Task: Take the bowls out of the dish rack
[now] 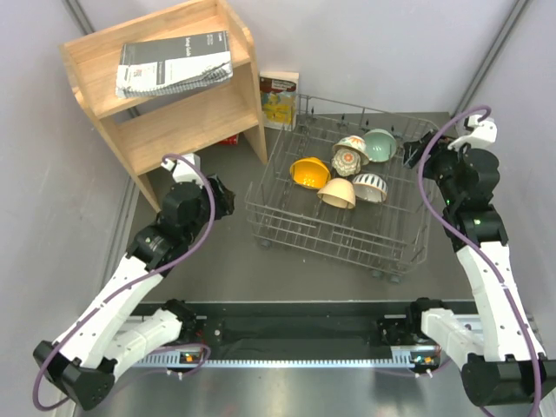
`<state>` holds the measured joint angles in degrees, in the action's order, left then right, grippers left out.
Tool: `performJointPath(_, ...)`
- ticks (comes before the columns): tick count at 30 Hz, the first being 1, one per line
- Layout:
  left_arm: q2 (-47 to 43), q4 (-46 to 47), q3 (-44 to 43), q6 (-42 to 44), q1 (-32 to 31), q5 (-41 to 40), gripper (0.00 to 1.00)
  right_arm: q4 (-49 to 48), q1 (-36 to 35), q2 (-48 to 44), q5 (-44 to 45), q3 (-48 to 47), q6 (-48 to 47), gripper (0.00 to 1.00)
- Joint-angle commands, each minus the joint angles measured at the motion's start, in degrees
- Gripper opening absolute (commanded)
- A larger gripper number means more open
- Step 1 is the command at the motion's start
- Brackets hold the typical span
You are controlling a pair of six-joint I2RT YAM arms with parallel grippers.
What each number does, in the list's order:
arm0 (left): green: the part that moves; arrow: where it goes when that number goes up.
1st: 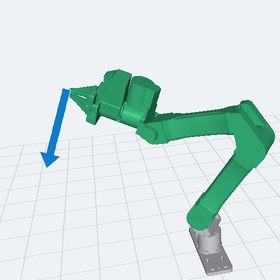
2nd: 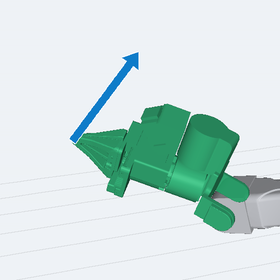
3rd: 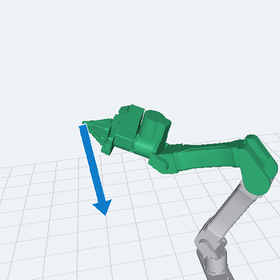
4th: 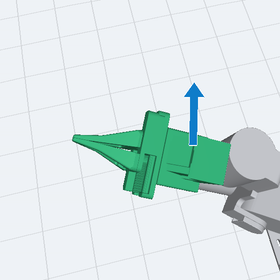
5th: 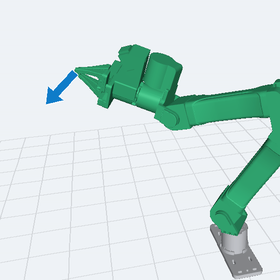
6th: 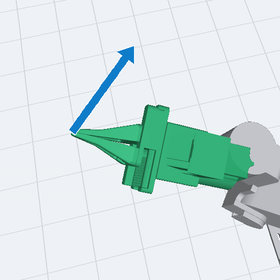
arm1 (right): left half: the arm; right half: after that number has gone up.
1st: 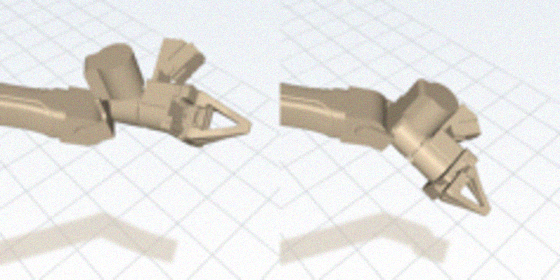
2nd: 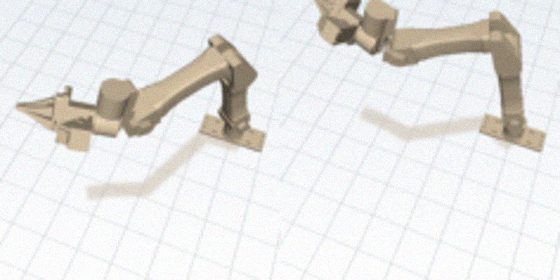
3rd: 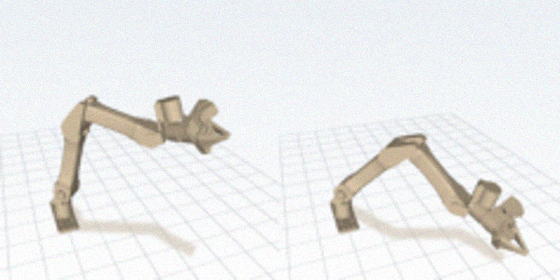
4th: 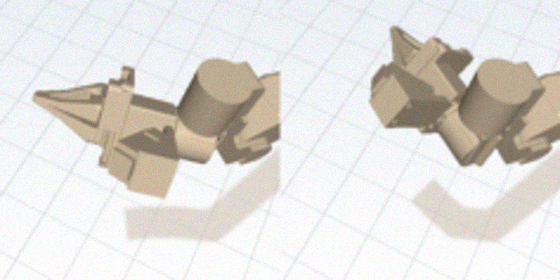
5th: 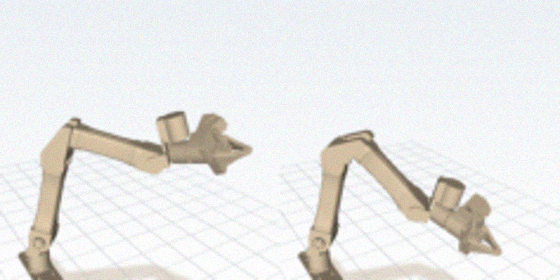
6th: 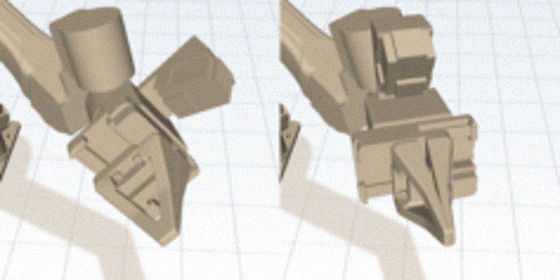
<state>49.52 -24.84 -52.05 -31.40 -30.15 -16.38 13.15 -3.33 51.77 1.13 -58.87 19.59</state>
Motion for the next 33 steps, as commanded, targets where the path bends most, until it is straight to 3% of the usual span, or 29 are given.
performJointPath(1, -3.45, -4.6, -0.86, -0.77, -0.08, -4.53, 0.59, -2.77, -0.1, 0.52, 0.11, -1.69, 0.97, 0.75)
performJointPath(11, -9.0, -6.62, 0.9, -2.7, -0.08, -5.85, 0.6, -3.48, -0.18, -0.7, -2.62, 0.07, 1.86, 0.75)
performJointPath(18, -12.42, -4.34, 2.39, -2.53, -0.08, -2.96, 0.6, -0.06, -0.18, 1.31, 1.05, -2.2, -0.78, 0.74)
performJointPath(20, -12.69, -3.03, 2.74, -2.35, -0.08, -0.69, 0.59, 5.97, -0.53, 6.39, 2.04, -7.81, -2.89, 0.72)
performJointPath(25, -11.46, 1.46, 4.93, -0.94, -0.08, 5.13, 0.57, 18.83, -9.13, 24.3, 6.16, -24.77, -8.69, 0.75)
performJointPath(28, -10.23, 3.22, 5.82, -2.17, -0.17, 6.97, 0.57, 15.7, -11.61, 28.2, 8.19, -24.02, -9.31, 0.78)
performJointPath(33, -10.14, 2.87, 6.35, -1.56, -0.17, 6.1, 0.57, 8.56, -15.02, 31.46, 4.06, -24.26, -12.9, 0.8)
